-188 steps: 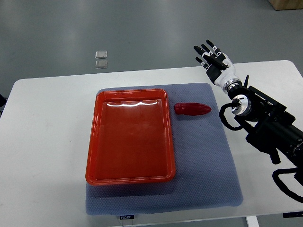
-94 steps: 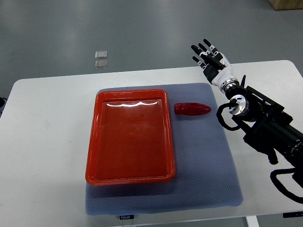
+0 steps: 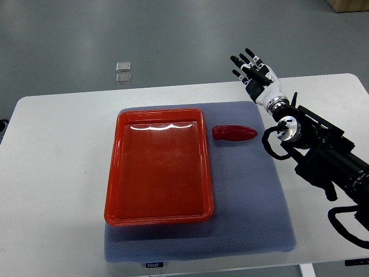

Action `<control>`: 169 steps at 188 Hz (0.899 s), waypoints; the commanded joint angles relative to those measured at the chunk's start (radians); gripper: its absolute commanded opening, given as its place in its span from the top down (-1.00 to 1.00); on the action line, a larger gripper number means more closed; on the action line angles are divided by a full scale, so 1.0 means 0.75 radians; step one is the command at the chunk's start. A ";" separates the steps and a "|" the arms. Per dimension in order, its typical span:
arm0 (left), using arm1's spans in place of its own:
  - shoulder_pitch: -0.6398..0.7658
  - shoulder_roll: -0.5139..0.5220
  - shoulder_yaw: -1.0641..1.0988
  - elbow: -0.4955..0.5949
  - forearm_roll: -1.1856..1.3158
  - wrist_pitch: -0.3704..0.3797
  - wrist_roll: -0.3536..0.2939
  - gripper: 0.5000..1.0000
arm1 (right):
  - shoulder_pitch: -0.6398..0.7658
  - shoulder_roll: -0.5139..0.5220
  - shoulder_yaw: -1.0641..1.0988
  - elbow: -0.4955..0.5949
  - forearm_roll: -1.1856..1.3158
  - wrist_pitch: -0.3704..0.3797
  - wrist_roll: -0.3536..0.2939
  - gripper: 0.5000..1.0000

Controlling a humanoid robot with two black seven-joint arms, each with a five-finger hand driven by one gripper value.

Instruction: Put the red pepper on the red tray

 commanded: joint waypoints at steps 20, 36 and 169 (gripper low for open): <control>0.000 0.000 0.000 0.000 0.000 -0.001 0.000 -1.00 | 0.003 -0.018 -0.004 0.015 -0.006 0.007 0.000 -0.66; 0.000 0.000 0.000 0.000 0.000 -0.001 0.000 -1.00 | -0.001 -0.063 -0.012 0.064 -0.010 0.003 0.000 -0.66; 0.000 0.000 0.000 0.000 0.000 -0.001 0.000 -1.00 | 0.153 -0.298 -0.378 0.182 -1.002 0.020 -0.002 -0.65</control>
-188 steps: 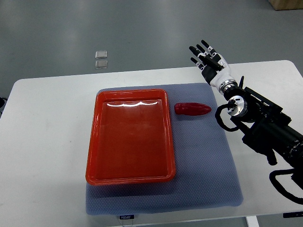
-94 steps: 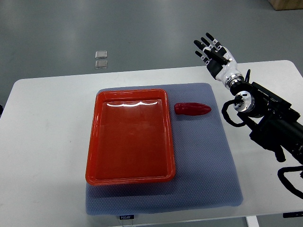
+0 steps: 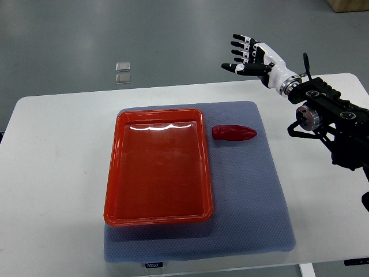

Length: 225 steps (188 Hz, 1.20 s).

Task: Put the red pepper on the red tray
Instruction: 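Lower the right hand down over the red pepper beside the tray, then close the right hand fingers around the red pepper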

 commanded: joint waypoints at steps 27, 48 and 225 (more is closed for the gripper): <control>0.000 0.000 0.000 0.000 0.000 0.000 0.000 -1.00 | 0.104 -0.114 -0.205 0.023 -0.420 0.050 0.002 -0.65; 0.000 0.000 0.000 0.000 0.000 0.000 0.000 -1.00 | 0.169 -0.166 -0.304 0.051 -0.523 0.102 0.004 -0.65; 0.000 0.000 0.000 0.000 0.002 0.000 0.000 -1.00 | 0.347 -0.119 -0.934 0.176 -0.905 0.169 -0.076 -0.64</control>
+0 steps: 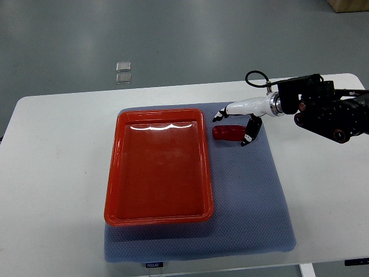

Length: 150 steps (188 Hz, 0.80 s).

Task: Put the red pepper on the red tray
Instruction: 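Close the right hand fingers around the red pepper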

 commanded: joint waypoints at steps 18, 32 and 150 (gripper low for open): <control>0.000 0.000 0.000 0.000 0.000 0.000 0.000 -1.00 | -0.028 0.009 0.000 -0.014 0.000 -0.029 -0.047 -0.63; 0.000 0.000 0.000 0.000 0.000 0.000 0.000 -1.00 | -0.032 0.024 0.000 -0.014 0.000 -0.037 -0.055 -0.62; 0.000 0.000 0.000 0.000 0.000 0.000 0.000 -1.00 | -0.055 0.030 0.000 -0.014 -0.006 -0.037 -0.055 0.40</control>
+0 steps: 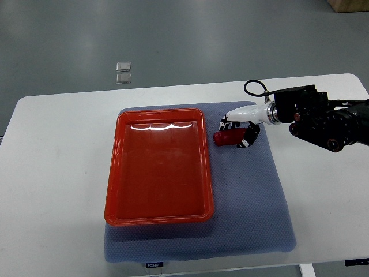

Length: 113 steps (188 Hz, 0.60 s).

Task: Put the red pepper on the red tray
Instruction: 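Close the right hand fingers around the red pepper, then lift the red pepper with the right hand and carry it over the tray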

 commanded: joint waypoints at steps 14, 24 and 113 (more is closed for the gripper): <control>0.000 0.000 0.000 0.000 0.000 0.000 0.000 -1.00 | -0.001 -0.003 -0.002 0.001 -0.002 0.001 0.002 0.58; 0.000 0.000 0.000 0.000 0.000 0.002 0.000 -1.00 | -0.001 -0.003 0.000 0.001 -0.002 0.003 0.000 0.70; 0.000 0.000 0.000 0.000 0.000 0.000 0.000 -1.00 | 0.028 -0.015 0.010 0.001 -0.012 0.003 0.006 0.97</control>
